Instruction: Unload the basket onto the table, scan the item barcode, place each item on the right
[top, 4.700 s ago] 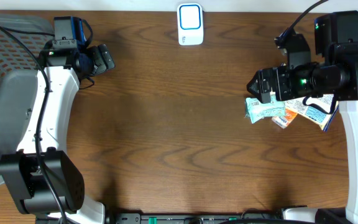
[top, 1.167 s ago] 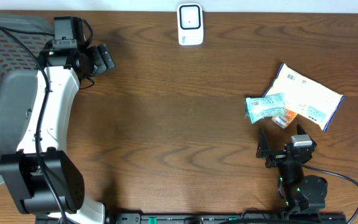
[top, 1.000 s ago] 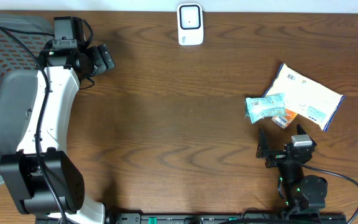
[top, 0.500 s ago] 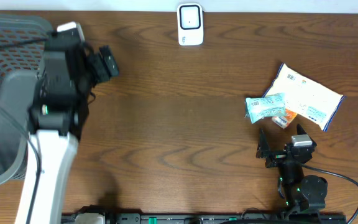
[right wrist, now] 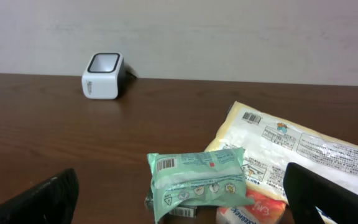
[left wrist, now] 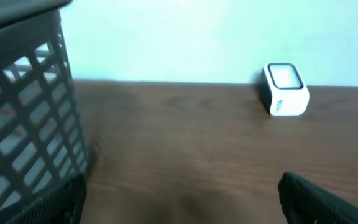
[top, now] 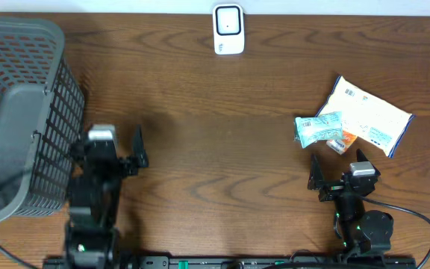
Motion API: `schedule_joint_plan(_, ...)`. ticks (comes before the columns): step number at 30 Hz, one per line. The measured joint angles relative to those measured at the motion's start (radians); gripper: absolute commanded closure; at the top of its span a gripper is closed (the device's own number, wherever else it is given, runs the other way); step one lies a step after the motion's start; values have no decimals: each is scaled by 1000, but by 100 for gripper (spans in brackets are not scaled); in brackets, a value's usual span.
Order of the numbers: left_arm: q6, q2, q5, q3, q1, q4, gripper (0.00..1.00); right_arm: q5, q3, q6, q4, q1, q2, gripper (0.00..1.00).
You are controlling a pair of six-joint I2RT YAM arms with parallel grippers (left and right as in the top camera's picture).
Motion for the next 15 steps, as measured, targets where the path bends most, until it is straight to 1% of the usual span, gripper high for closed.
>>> schedule_joint_plan(3,36,-104,4,-119,0,89,2,0,0,0,0,0,0,1)
schedule_joint_plan(6,58,-188,7,-210,0,123,3,0,0,0,0,0,0,1)
schedule_joint_plan(11,87,-282,7,-295,0,126,2,0,0,0,0,0,0,1)
schedule_joint_plan(15,114,-335,7,-309,0,63,2,0,0,0,0,0,0,1)
